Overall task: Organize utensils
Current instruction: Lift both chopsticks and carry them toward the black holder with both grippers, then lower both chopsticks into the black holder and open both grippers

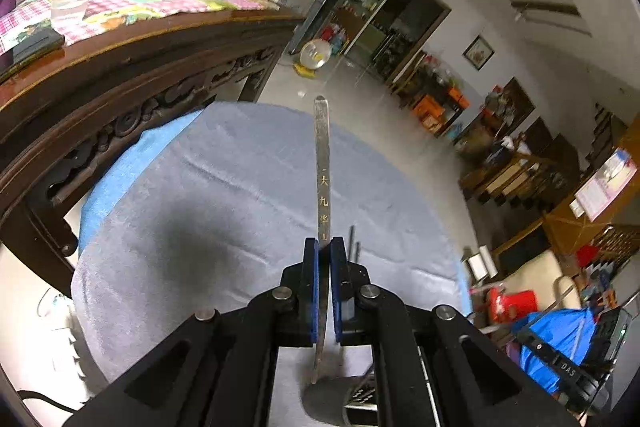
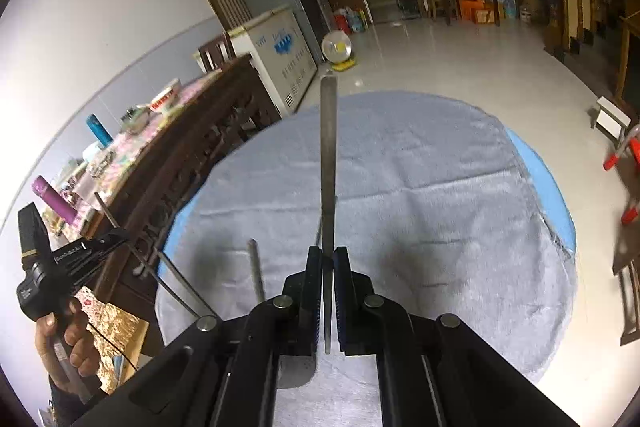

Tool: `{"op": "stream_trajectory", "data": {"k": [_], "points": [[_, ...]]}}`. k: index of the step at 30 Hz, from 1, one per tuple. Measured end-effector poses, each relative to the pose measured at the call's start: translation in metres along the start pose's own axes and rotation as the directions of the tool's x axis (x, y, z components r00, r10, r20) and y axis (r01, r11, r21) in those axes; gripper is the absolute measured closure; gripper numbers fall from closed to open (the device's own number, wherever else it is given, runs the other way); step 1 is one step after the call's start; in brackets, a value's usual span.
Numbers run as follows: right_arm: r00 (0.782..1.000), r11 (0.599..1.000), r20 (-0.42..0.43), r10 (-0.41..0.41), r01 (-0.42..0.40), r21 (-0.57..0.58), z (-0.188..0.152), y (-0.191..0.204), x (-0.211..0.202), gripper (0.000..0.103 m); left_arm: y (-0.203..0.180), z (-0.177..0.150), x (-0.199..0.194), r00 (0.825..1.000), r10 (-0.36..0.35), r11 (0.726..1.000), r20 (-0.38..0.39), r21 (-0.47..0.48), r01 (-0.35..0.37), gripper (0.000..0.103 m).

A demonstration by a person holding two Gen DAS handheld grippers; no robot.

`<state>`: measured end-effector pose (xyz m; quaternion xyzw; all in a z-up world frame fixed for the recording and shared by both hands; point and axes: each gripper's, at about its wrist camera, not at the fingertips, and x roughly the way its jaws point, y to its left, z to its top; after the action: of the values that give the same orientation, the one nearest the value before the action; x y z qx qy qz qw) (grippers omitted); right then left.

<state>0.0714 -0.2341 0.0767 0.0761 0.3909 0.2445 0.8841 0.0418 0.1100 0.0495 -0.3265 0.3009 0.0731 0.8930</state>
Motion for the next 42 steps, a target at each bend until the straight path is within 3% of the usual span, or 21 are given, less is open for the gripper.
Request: {"op": "stream_trajectory", "data": {"k": [6,10,26,42], "points": [[0.998,0.999,0.046,0.051,-0.05,-0.011,0.002,0.015,-0.019,0.096,-0.019,-0.005,-0.015,0.995,-0.08,0.997,0.057,0.024,0.079,0.098],[0.995,0.996,0.055,0.088,-0.087,-0.02,-0.001,0.024,-0.022,0.096,-0.026,-0.01,-0.011,0.993,-0.105,0.994,0.051,0.037,0.103,0.097],[0.994,0.994,-0.014,0.108,-0.108,-0.027,-0.025,0.031,0.017,0.096,-0.03,-0.045,0.017,0.997,-0.08,0.993,0.019,0.093,0.078,0.097],[0.987,0.993,-0.114,0.116,-0.119,-0.025,-0.054,0.03,0.059,0.096,-0.037,-0.076,0.048,0.996,-0.054,0.985,-0.067,0.16,0.065,0.097]]}}
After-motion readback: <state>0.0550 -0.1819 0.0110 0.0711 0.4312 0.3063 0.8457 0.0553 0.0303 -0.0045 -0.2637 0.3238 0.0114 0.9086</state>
